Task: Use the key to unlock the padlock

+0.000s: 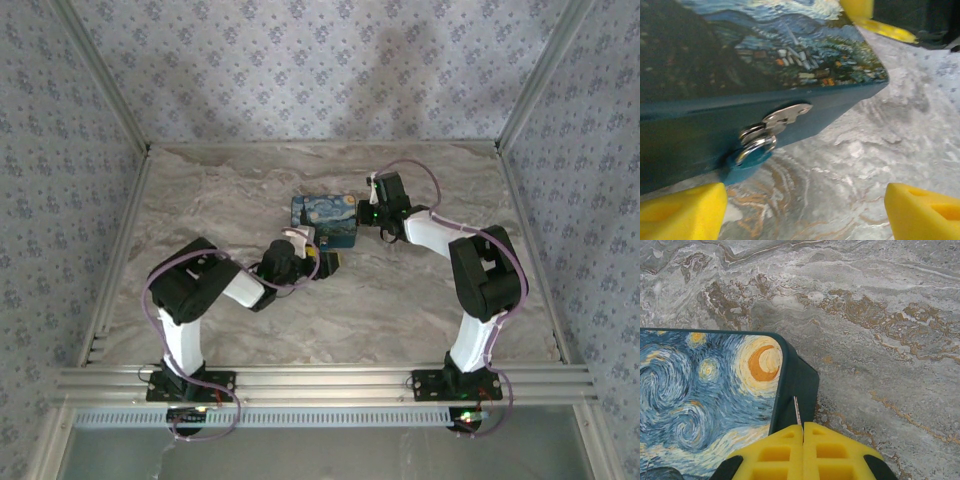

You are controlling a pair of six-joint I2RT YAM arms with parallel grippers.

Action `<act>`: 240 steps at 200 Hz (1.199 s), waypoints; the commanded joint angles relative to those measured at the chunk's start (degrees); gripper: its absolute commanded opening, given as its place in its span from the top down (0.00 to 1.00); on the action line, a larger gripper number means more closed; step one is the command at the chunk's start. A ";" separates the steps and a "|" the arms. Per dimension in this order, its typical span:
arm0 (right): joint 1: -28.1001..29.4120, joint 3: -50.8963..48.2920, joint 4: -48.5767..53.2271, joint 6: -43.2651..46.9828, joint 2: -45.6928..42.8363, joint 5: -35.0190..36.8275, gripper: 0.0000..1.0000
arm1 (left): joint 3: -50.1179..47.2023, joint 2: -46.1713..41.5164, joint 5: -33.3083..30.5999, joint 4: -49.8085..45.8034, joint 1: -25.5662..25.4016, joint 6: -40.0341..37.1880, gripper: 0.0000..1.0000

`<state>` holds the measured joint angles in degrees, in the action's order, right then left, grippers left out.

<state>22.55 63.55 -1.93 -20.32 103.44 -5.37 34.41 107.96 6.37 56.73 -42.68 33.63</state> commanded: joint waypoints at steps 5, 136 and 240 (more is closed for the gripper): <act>0.32 -0.53 -0.65 -1.02 0.01 -0.35 1.00 | -0.93 -2.34 -6.31 -8.01 -0.88 -2.84 0.16; 2.88 -1.70 -3.00 -2.91 1.46 -1.23 1.00 | 6.64 3.21 -2.86 -11.31 -2.51 -5.46 0.15; 2.90 -2.99 -3.18 -2.69 -0.87 -0.87 1.00 | 3.15 2.19 11.43 2.39 4.11 3.17 0.21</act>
<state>25.06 61.43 -6.11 -22.68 103.92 -5.37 39.22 110.39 13.67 54.02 -40.14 32.77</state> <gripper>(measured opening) 0.061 0.793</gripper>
